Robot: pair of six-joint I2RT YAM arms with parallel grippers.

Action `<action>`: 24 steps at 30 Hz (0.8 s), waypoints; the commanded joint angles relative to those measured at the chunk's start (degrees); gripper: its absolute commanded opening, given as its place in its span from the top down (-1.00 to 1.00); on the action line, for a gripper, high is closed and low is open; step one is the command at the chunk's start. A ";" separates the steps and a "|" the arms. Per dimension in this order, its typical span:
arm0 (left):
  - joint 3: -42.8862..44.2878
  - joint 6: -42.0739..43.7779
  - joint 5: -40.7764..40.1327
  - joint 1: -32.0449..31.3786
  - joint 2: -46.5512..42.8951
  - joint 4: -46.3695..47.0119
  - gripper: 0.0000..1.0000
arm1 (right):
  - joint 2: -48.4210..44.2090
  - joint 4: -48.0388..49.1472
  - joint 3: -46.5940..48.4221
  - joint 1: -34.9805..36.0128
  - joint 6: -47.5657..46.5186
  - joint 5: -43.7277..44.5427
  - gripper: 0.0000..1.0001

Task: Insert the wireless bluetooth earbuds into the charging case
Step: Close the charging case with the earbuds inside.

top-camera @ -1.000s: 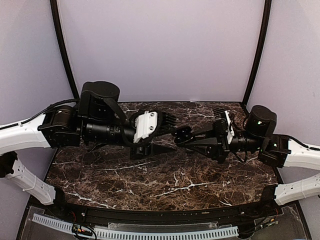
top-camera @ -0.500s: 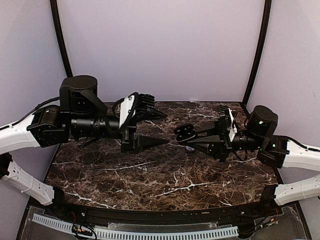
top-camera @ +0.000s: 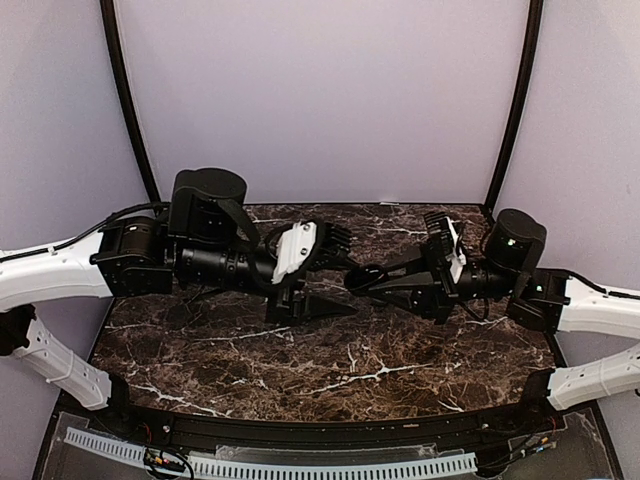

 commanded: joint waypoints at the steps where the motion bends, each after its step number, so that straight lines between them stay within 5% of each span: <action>1: 0.71 2.01 3.70 -1.15 -1.82 -0.34 -0.12 | 0.62 4.15 1.68 -1.85 4.22 0.53 1.00; 11: -1.33 -0.29 -6.52 -1.41 -3.76 2.61 -0.03 | 0.81 4.41 1.13 -2.77 4.27 -0.60 1.00; 24: 0.15 -3.07 -6.99 -0.19 0.28 1.42 0.07 | 1.44 4.92 1.56 -2.77 3.71 -2.98 1.00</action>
